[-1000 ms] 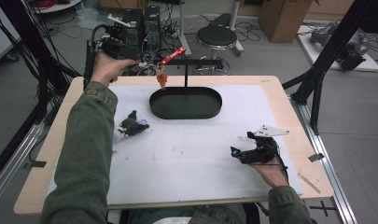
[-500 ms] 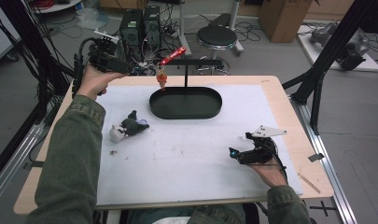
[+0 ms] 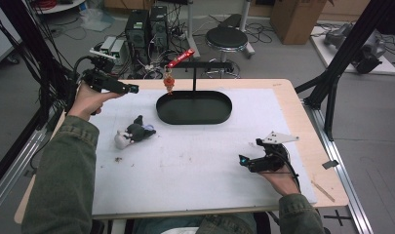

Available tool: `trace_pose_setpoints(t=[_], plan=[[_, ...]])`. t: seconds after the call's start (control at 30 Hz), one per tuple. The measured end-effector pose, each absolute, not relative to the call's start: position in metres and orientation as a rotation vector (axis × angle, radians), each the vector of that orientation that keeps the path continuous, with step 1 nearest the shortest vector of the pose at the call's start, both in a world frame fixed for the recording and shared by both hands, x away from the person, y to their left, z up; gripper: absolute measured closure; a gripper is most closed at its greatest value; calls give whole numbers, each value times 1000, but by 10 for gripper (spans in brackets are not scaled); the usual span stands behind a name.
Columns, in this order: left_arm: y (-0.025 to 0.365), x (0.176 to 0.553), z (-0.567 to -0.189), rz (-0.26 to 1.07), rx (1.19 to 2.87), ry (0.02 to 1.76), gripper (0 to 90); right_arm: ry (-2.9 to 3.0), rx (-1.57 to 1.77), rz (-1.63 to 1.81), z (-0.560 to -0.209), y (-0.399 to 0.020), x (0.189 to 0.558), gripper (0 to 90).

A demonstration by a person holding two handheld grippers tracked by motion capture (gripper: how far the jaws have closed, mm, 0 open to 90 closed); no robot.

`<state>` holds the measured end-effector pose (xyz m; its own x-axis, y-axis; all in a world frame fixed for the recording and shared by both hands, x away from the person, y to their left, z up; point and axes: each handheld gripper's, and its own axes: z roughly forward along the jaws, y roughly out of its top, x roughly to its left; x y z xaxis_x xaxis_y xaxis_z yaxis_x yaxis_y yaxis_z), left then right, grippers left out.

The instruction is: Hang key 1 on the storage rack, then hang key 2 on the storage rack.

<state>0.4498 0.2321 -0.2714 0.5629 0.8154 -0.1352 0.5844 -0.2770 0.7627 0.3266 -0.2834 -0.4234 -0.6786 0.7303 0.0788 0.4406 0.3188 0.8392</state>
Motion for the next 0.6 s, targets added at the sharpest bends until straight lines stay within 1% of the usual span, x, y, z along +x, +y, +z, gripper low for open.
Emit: trace_pose_setpoints(t=[0.3, 0.6], plan=[[238, 425, -292, 348, 2026, 1094, 17, 2278, 1037, 1304, -423, -282, 328, 5], [239, 411, -313, 321, 2074, 1067, 17, 2285, 1036, 1300, -423, -280, 328, 5]])
